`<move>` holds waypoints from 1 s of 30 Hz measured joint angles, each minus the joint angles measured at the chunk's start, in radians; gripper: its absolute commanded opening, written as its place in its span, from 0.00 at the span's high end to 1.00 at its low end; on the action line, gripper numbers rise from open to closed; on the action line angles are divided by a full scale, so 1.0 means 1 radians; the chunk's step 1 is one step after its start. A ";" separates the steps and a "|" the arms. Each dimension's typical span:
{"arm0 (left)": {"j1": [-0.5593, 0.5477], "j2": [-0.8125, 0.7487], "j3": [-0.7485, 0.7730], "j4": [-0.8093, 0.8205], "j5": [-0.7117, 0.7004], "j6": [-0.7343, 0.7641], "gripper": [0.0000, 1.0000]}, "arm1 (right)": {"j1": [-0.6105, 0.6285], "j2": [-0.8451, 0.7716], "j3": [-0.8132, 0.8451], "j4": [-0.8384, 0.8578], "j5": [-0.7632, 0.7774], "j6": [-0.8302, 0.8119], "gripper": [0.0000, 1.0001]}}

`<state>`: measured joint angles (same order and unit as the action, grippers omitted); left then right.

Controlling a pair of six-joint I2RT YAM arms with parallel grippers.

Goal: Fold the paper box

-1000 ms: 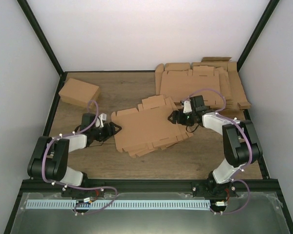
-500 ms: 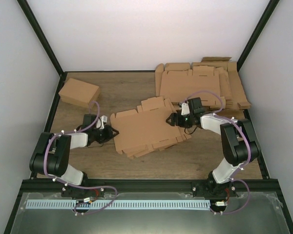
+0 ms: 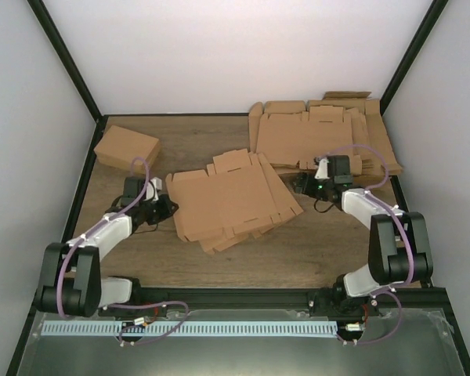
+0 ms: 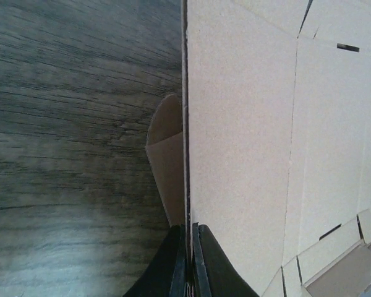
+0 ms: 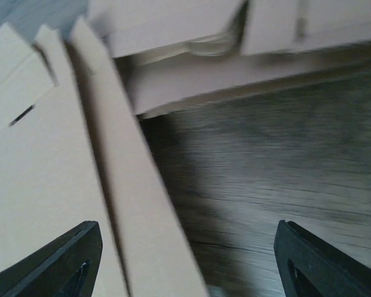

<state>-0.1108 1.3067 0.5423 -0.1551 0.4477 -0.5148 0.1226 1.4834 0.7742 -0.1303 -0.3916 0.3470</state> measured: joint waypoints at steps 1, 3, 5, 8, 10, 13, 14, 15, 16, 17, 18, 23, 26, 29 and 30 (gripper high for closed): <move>0.000 -0.018 0.000 -0.013 -0.006 -0.002 0.96 | -0.026 0.000 -0.010 0.006 -0.007 0.005 0.21; 0.000 -0.054 0.000 -0.036 -0.019 -0.006 0.96 | -0.060 0.000 -0.029 0.010 -0.018 0.010 0.21; 0.000 -0.089 0.000 -0.052 -0.029 -0.011 0.96 | -0.060 0.006 -0.047 0.013 -0.041 0.013 0.21; 0.000 -0.149 0.000 -0.063 -0.048 -0.026 0.96 | -0.056 0.029 -0.071 0.029 -0.082 0.013 0.21; 0.000 -0.174 0.000 -0.066 -0.058 -0.032 0.96 | -0.056 0.039 -0.087 0.042 -0.105 0.016 0.23; 0.000 -0.195 0.000 -0.069 -0.072 -0.035 0.96 | -0.056 0.053 -0.103 0.066 -0.144 0.021 0.24; 0.000 -0.195 0.000 -0.071 -0.074 -0.035 0.96 | -0.056 0.063 -0.103 0.074 -0.161 0.021 0.25; 0.000 -0.195 0.000 -0.072 -0.077 -0.035 0.96 | -0.056 0.079 -0.103 0.090 -0.185 0.021 0.26; 0.000 -0.195 0.000 -0.075 -0.078 -0.035 0.96 | -0.056 0.097 -0.102 0.102 -0.208 0.021 0.26; 0.000 -0.195 0.000 -0.076 -0.079 -0.035 0.96 | -0.056 0.116 -0.102 0.111 -0.227 0.020 0.27; 0.000 -0.195 0.000 -0.077 -0.080 -0.035 0.96 | -0.056 0.134 -0.101 0.119 -0.250 0.019 0.29; 0.000 -0.193 -0.001 -0.080 -0.082 -0.035 0.96 | -0.056 0.200 -0.071 0.156 -0.323 0.012 0.52; 0.000 -0.197 0.000 -0.087 -0.086 -0.035 0.96 | -0.056 0.219 -0.070 0.165 -0.352 0.016 0.71; 0.000 -0.219 0.005 -0.118 -0.105 -0.035 0.96 | -0.056 0.217 -0.070 0.173 -0.379 0.014 0.85; 0.000 -0.230 0.012 -0.133 -0.111 -0.034 0.96 | -0.056 0.214 -0.070 0.177 -0.389 0.008 0.90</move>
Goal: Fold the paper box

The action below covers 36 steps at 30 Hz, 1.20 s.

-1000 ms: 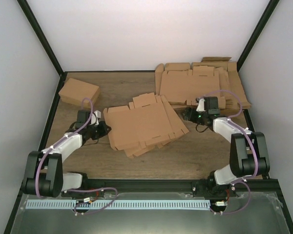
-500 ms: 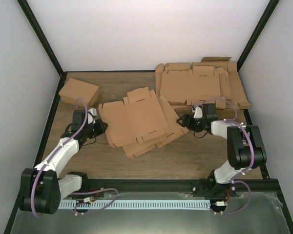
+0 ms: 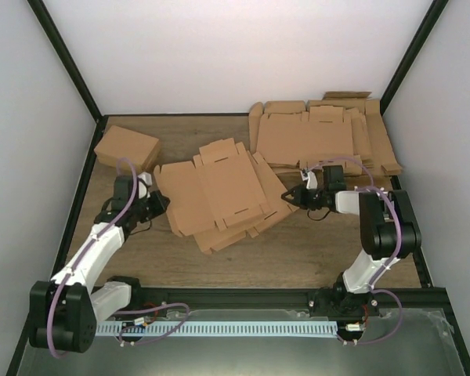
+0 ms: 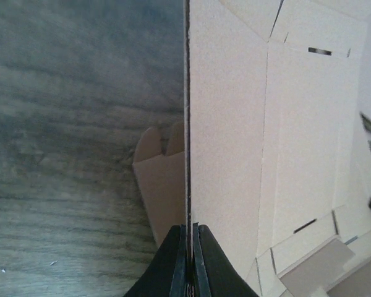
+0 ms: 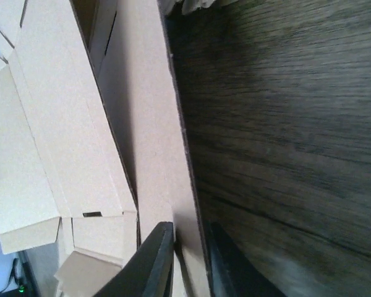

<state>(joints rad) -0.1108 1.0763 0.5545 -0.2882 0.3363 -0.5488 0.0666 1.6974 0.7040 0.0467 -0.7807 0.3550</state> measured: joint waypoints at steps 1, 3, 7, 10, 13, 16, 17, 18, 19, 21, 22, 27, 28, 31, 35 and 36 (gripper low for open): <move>0.000 -0.010 0.019 -0.028 -0.011 0.003 0.96 | 0.000 -0.004 0.000 0.003 -0.010 -0.005 0.93; 0.000 -0.045 0.053 -0.064 -0.021 0.005 0.96 | 0.000 -0.020 0.000 0.011 -0.036 -0.005 0.98; 0.000 -0.135 0.195 -0.148 -0.052 0.015 0.96 | 0.006 -0.065 0.002 0.018 -0.083 -0.005 0.99; 0.000 -0.199 0.312 -0.191 -0.084 0.030 0.96 | 0.016 -0.100 0.033 -0.003 -0.090 -0.007 0.99; 0.000 -0.262 0.402 -0.223 -0.115 0.042 0.96 | 0.029 -0.132 0.111 -0.042 -0.074 -0.015 0.99; 0.000 -0.335 0.461 -0.242 -0.143 0.051 0.96 | 0.034 -0.153 0.231 -0.090 -0.017 -0.026 0.99; 0.000 -0.353 0.474 -0.246 -0.152 0.052 0.96 | 0.034 -0.155 0.273 -0.101 0.008 -0.029 0.99; 0.000 -0.378 0.491 -0.253 -0.161 0.052 0.96 | 0.032 -0.155 0.314 -0.112 0.034 -0.029 0.99; 0.000 -0.396 0.502 -0.256 -0.170 0.052 0.96 | 0.028 -0.155 0.357 -0.124 0.061 -0.029 0.99; 0.000 -0.431 0.528 -0.261 -0.189 0.053 0.96 | 0.013 -0.155 0.416 -0.135 0.093 -0.026 0.99; 0.000 -0.447 0.539 -0.261 -0.200 0.053 0.96 | -0.002 -0.155 0.441 -0.140 0.103 -0.021 0.99; 0.000 -0.501 0.572 -0.259 -0.233 0.057 0.96 | -0.151 -0.130 0.539 -0.153 0.134 0.032 0.89; 0.000 -0.505 0.574 -0.259 -0.235 0.058 0.96 | -0.181 -0.122 0.549 -0.152 0.139 0.045 0.80; 0.000 -0.503 0.574 -0.262 -0.239 0.058 0.96 | -0.295 -0.082 0.579 -0.156 0.152 0.084 0.12; 0.001 -0.492 0.564 -0.255 -0.211 0.057 0.96 | -0.375 -0.005 0.639 -0.208 0.187 0.092 0.00; 0.001 -0.488 0.557 -0.248 -0.188 0.058 0.96 | -0.378 -0.002 0.639 -0.220 0.198 0.087 0.00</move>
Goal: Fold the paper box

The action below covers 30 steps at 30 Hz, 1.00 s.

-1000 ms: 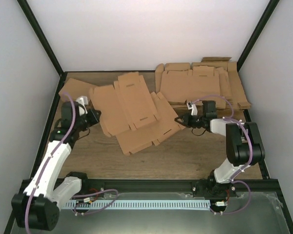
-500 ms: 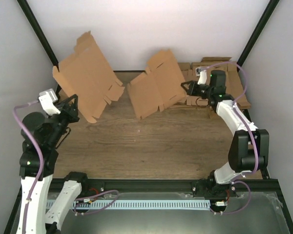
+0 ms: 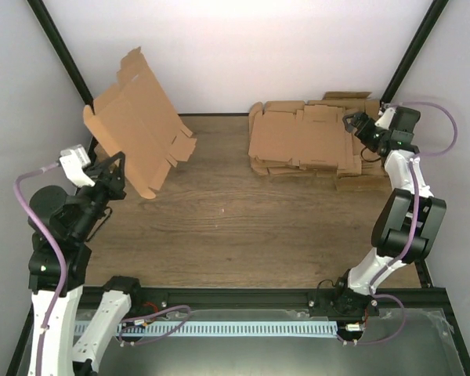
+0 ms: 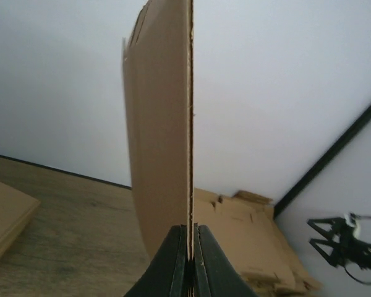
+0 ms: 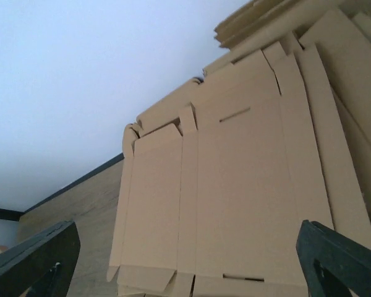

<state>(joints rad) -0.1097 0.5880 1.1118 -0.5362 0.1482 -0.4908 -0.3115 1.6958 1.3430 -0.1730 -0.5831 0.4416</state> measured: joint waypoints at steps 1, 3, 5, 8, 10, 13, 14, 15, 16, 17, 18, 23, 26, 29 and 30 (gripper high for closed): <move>0.000 0.007 -0.006 0.007 0.031 0.000 0.96 | 0.001 -0.003 -0.005 -0.015 0.006 0.000 0.00; 0.000 0.028 -0.015 0.021 0.094 0.001 0.96 | 0.013 -0.030 -0.030 -0.024 0.019 0.000 0.00; 0.000 0.057 -0.024 0.028 0.164 0.001 0.96 | 0.035 -0.082 -0.069 -0.036 0.038 -0.002 0.00; 0.000 0.086 -0.032 0.032 0.255 0.006 0.96 | 0.100 -0.185 -0.123 -0.039 0.054 -0.008 0.01; 0.000 0.092 -0.032 0.043 0.310 0.012 0.96 | 0.143 -0.242 -0.155 -0.029 0.044 -0.008 0.02; 0.000 0.088 -0.032 0.100 0.402 0.005 0.96 | 0.195 -0.325 -0.232 -0.005 0.006 -0.008 0.02; 0.000 0.087 -0.031 0.120 0.428 -0.006 0.96 | 0.204 -0.348 -0.261 -0.002 -0.007 -0.011 0.02; 0.000 0.088 -0.030 0.151 0.466 -0.020 0.96 | 0.209 -0.366 -0.286 -0.006 -0.016 -0.015 0.02; 0.000 0.090 -0.029 0.174 0.496 -0.037 0.96 | 0.210 -0.377 -0.303 -0.014 -0.019 -0.022 0.02; 0.000 0.095 -0.029 0.205 0.533 -0.061 0.96 | 0.210 -0.384 -0.314 -0.024 -0.018 -0.029 0.02; -0.001 0.100 -0.029 0.233 0.572 -0.087 0.95 | 0.210 -0.390 -0.322 -0.035 -0.015 -0.037 0.02; -0.048 0.097 -0.029 0.268 0.665 -0.137 0.96 | 0.210 -0.485 -0.421 -0.030 -0.002 -0.041 0.03; -0.057 0.091 -0.030 0.161 0.597 -0.097 0.96 | 0.211 -0.531 -0.486 -0.023 -0.017 -0.037 0.04; -0.058 0.131 -0.070 0.029 0.473 -0.048 0.95 | 0.219 -0.527 -0.510 -0.025 -0.023 -0.039 0.04; -0.058 0.165 -0.103 -0.016 0.432 -0.029 0.95 | 0.225 -0.526 -0.525 -0.030 -0.024 -0.041 0.04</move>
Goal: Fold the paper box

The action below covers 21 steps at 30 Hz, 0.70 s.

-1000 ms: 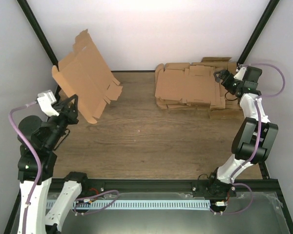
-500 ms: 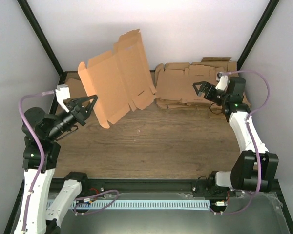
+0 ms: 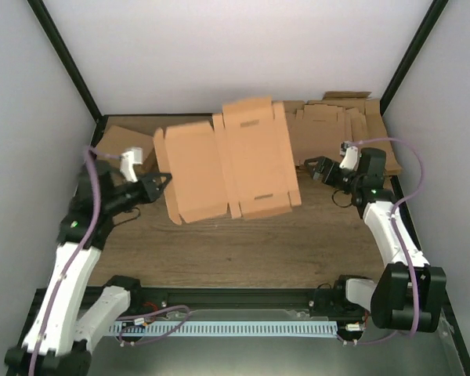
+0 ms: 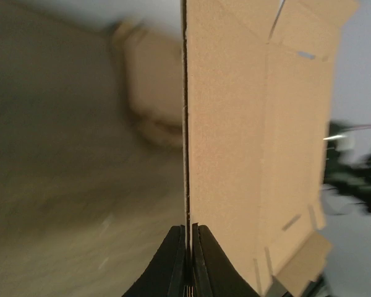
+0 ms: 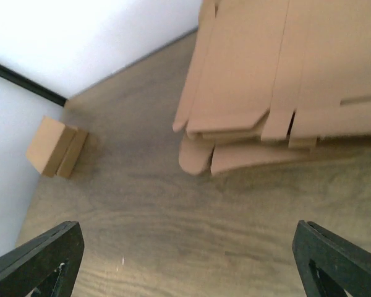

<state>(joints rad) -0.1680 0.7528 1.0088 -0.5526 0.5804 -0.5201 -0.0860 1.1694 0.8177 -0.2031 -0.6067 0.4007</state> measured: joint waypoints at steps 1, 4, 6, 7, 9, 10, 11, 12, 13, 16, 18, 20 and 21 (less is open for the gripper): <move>0.000 0.042 -0.035 -0.040 -0.026 0.013 0.95 | 0.008 0.000 -0.015 -0.003 0.000 -0.002 0.04; 0.000 0.166 -0.148 -0.140 -0.075 0.047 0.95 | 0.046 -0.009 -0.072 -0.017 0.003 -0.010 0.05; 0.000 0.201 -0.193 -0.206 -0.099 0.065 0.95 | 0.080 -0.023 -0.109 -0.026 0.009 -0.012 0.04; 0.000 0.205 -0.198 -0.240 -0.114 0.076 0.95 | 0.104 -0.029 -0.126 -0.033 0.011 -0.012 0.04; -0.005 0.204 -0.193 -0.265 -0.139 0.089 0.95 | 0.153 -0.035 -0.153 -0.040 0.016 -0.011 0.04; -0.011 0.205 -0.186 -0.269 -0.147 0.097 0.95 | 0.183 -0.035 -0.166 -0.039 0.024 -0.011 0.04; -0.023 0.209 -0.180 -0.268 -0.151 0.103 0.95 | 0.204 -0.033 -0.174 -0.040 0.028 -0.010 0.04; -0.038 0.213 -0.175 -0.265 -0.152 0.107 0.94 | 0.226 -0.030 -0.182 -0.040 0.034 -0.010 0.04; -0.059 0.220 -0.172 -0.262 -0.153 0.113 0.95 | 0.244 -0.023 -0.184 -0.039 0.037 -0.008 0.04; -0.114 0.252 -0.169 -0.259 -0.159 0.130 0.94 | 0.280 0.019 -0.184 -0.016 0.044 -0.007 0.04; -0.160 0.282 -0.167 -0.268 -0.183 0.141 0.94 | 0.294 0.058 -0.183 -0.005 0.046 -0.008 0.05; -0.177 0.306 -0.163 -0.280 -0.215 0.149 0.94 | 0.310 0.106 -0.180 -0.002 0.047 -0.008 0.06; -0.182 0.314 -0.159 -0.288 -0.233 0.153 0.94 | 0.317 0.127 -0.179 -0.001 0.047 -0.009 0.06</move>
<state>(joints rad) -0.3504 1.0672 0.8494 -0.8402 0.3470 -0.3672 0.2310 1.2961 0.6384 -0.2043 -0.5594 0.3920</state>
